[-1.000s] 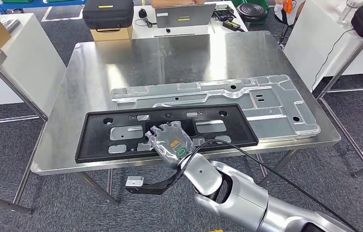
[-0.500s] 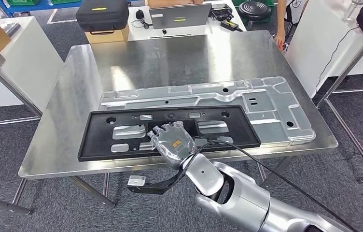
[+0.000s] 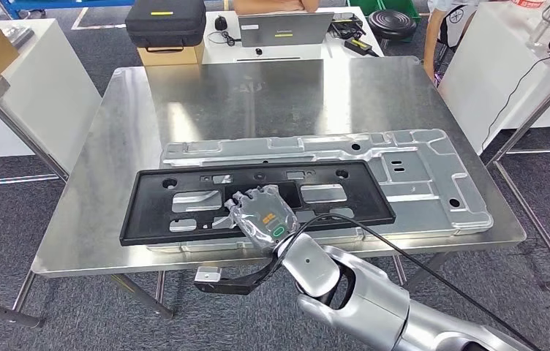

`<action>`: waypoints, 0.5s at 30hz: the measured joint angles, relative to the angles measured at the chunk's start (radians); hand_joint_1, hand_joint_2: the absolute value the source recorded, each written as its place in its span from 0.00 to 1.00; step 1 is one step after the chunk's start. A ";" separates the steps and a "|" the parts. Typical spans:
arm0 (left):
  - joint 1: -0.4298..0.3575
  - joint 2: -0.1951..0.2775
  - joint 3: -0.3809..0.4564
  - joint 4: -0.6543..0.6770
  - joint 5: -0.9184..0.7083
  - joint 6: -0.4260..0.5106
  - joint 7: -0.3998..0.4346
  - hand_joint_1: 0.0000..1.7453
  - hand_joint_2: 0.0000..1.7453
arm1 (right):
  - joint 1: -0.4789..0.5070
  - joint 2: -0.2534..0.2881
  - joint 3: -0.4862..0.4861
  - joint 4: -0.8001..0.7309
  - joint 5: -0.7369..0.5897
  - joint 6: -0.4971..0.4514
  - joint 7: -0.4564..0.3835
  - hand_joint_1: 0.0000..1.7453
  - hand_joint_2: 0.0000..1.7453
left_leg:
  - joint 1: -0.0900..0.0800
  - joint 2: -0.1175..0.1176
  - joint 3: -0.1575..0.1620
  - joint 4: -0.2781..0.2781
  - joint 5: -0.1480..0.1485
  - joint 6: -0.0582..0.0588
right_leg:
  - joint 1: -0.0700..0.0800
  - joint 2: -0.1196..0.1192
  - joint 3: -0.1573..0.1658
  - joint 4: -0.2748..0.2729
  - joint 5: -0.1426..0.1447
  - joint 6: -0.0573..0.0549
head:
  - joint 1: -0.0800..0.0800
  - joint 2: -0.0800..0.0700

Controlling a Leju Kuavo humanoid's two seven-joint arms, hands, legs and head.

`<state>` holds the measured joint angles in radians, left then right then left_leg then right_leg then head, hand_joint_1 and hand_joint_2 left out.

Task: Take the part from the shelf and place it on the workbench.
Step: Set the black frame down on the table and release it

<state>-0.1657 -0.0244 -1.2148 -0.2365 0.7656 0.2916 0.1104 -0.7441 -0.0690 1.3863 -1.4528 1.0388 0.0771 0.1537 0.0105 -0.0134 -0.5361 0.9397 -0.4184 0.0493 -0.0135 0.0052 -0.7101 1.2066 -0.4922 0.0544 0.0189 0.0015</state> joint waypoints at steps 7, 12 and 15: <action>0.002 0.000 0.000 0.000 0.000 0.000 0.004 0.00 1.00 | -0.001 0.002 0.001 0.005 0.000 -0.001 0.000 1.00 1.00 | -0.001 -0.004 0.022 -0.005 -0.029 -0.033 | 0.002 0.003 0.108 -0.246 0.096 -0.031 | 0.013 0.000; -0.007 0.001 0.001 0.000 0.001 0.000 0.003 0.00 1.00 | -0.003 0.005 0.001 0.008 0.000 -0.001 0.000 1.00 1.00 | 0.002 0.004 -0.109 0.253 -0.132 -0.052 | 0.000 -0.001 0.131 -0.255 0.085 -0.054 | 0.018 0.000; -0.014 0.002 0.003 0.000 0.001 0.001 0.003 0.00 1.00 | -0.001 0.005 0.003 0.014 0.000 -0.001 -0.001 1.00 1.00 | 0.002 0.005 -0.138 0.274 -0.095 -0.052 | 0.002 0.000 0.148 -0.255 0.073 -0.055 | 0.019 0.000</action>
<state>-0.1796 -0.0229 -1.2118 -0.2365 0.7664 0.2922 0.1135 -0.7450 -0.0639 1.3896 -1.4393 1.0388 0.0760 0.1528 0.0126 -0.0085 -0.6738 1.2142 -0.5129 -0.0026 -0.0118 0.0049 -0.5623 0.9514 -0.4192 -0.0005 0.0383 0.0015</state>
